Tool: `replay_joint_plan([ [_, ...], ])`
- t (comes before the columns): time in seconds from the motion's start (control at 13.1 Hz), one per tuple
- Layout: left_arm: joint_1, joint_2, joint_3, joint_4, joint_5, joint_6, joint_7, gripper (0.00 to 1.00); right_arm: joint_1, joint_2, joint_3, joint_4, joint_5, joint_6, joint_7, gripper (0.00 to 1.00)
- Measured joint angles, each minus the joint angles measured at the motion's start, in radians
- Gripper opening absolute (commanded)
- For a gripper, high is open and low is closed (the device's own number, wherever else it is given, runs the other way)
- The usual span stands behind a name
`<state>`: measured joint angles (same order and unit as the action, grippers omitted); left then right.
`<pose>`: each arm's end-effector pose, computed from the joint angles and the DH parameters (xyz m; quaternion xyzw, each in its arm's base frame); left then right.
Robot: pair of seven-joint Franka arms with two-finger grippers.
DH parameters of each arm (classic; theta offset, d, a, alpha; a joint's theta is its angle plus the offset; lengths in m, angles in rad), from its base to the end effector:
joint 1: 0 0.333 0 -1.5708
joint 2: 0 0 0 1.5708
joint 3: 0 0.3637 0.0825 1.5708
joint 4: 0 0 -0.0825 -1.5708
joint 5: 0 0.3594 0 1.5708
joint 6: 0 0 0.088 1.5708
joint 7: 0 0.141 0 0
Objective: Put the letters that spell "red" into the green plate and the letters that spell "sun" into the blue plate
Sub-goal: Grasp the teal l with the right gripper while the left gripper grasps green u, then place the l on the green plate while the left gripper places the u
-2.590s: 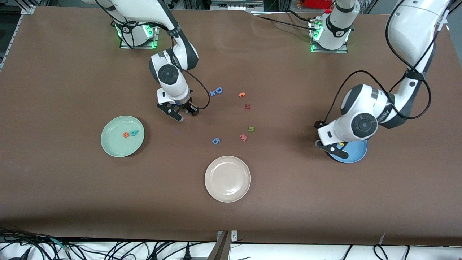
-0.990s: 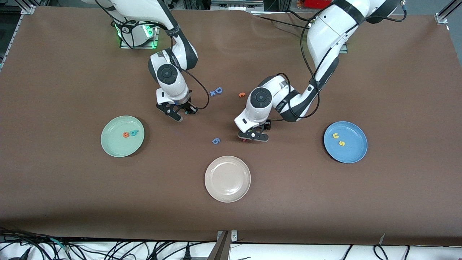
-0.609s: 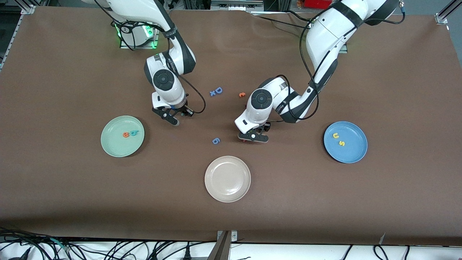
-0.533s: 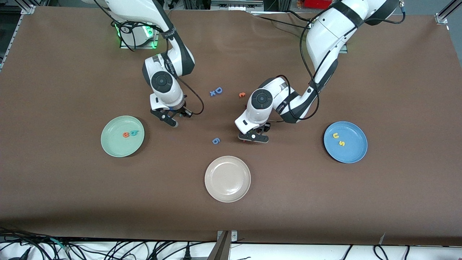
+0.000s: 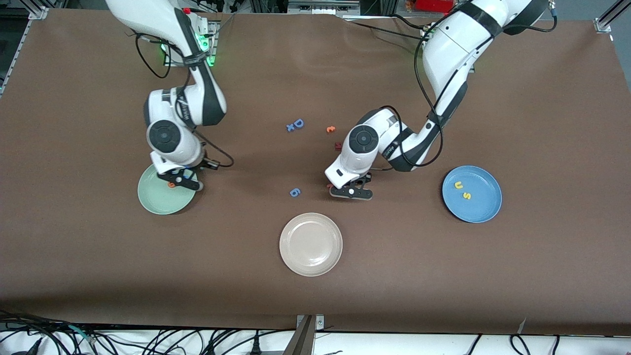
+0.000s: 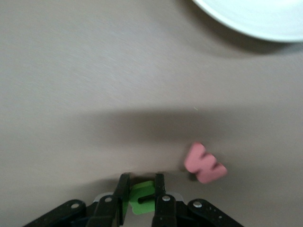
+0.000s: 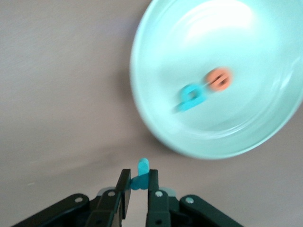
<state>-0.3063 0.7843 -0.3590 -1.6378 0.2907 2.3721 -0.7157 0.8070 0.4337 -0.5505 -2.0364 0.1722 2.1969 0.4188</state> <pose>0.5786 -0.3967 0.1968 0.9992 -0.0305 -0.0109 0.0226 0.5435 0.1644 0.2712 0.9856 -0.1284 -0.0775 0.0783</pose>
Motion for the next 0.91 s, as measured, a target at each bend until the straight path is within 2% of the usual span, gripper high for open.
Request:
replay_joint_plan([
  [0.23, 0.037, -0.031, -0.005, 0.018, 0.0, -0.097, 0.005, 0.02, -0.003, 0.0, -0.12, 0.002, 0.0, -0.02, -0.225, 0.16],
  [0.38, 0.063, -0.076, -0.007, 0.022, -0.007, -0.168, 0.052, 0.03, -0.012, 0.002, -0.172, 0.002, 0.0, -0.022, -0.339, 0.18],
  [0.46, 0.08, -0.096, -0.006, 0.022, -0.029, -0.196, 0.097, 0.03, -0.024, 0.004, -0.186, 0.002, 0.0, -0.021, -0.387, 0.29],
  [0.53, 0.099, -0.112, -0.006, 0.022, -0.043, -0.219, 0.141, 0.03, -0.042, 0.006, -0.19, 0.004, 0.0, -0.019, -0.425, 0.54],
  [0.61, 0.118, -0.121, -0.006, 0.022, -0.048, -0.24, 0.175, 0.03, -0.06, 0.009, -0.191, 0.01, 0.0, -0.019, -0.453, 0.74],
  [0.69, 0.137, -0.128, -0.005, 0.022, -0.048, -0.268, 0.211, 0.03, -0.071, 0.011, -0.191, 0.017, 0.0, -0.018, -0.465, 0.87],
  [0.76, 0.162, -0.132, -0.004, 0.022, -0.048, -0.299, 0.263, 0.03, -0.074, 0.014, -0.191, 0.026, 0.0, -0.018, -0.467, 0.95],
  [0.91, 0.235, -0.136, 0.0, 0.022, -0.048, -0.374, 0.412, 0.04, -0.071, 0.015, -0.189, 0.043, 0.0, -0.019, -0.466, 0.98],
])
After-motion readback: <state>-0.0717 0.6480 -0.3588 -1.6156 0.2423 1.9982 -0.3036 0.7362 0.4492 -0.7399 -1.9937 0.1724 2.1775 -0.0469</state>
